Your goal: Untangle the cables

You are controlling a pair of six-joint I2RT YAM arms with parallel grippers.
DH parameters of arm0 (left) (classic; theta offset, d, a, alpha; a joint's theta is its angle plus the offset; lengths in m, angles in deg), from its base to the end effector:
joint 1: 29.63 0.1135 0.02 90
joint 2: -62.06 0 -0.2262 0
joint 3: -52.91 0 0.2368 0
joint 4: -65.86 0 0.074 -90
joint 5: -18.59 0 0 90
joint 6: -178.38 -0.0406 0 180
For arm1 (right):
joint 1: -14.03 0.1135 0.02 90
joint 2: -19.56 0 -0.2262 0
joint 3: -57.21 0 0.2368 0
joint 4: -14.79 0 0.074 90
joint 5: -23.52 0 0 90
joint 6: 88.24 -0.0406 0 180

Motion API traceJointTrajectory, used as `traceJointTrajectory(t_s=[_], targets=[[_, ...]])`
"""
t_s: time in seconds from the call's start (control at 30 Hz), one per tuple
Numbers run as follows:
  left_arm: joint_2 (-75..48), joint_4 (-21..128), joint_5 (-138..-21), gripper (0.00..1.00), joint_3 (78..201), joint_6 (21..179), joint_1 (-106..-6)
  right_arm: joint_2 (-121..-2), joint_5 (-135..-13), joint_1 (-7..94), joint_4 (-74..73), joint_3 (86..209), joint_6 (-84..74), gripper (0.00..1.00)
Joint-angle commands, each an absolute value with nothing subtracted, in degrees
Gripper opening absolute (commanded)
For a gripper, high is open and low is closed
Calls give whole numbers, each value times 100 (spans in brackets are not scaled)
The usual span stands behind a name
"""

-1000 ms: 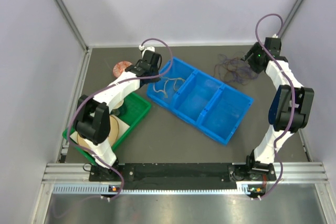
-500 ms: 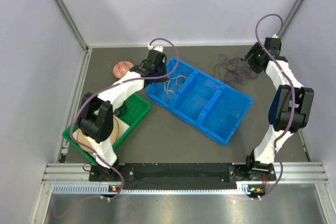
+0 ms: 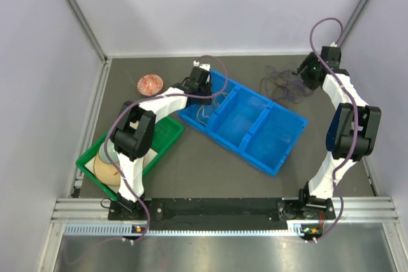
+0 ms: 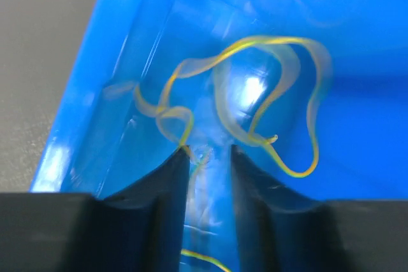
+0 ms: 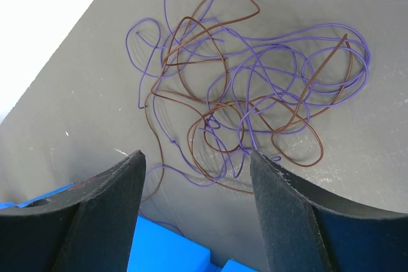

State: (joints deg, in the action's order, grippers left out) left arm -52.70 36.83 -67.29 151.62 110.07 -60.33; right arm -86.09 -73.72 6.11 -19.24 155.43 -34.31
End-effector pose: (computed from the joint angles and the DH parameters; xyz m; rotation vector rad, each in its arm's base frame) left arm 0.3653 -0.2135 0.1724 0.1519 2.3794 -0.3581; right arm 0.3983 -0.0503 0.2250 0.8072 2.1749 0.3966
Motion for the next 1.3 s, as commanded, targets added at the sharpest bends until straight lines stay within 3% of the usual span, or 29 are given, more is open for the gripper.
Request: traceJointTrajectory(t_s=[0.0,0.37,0.43,0.57,0.87,1.27], targets=[[-4913,3694,-6693,49,15706,10763,-6136,-8459,-7386,656,-1799,15582,-3401,66],[-4008,3588,-6394,58,15865,10490,-6312,-8398,-7412,656,-1808,15617,-3436,66],[-3849,3615,-6263,73,15865,10438,-6303,-8372,-7412,656,-1817,15600,-3436,66],[-3612,3650,-6148,86,15882,10376,-6303,-8336,-7377,656,-1825,15591,-3410,67],[-3286,3913,-7052,89,15803,10832,-6312,-8712,-7078,823,-2018,15941,-3146,76],[-3567,3914,-7440,88,15794,11070,-6347,-10725,-7684,858,-2186,18093,-3866,60]])
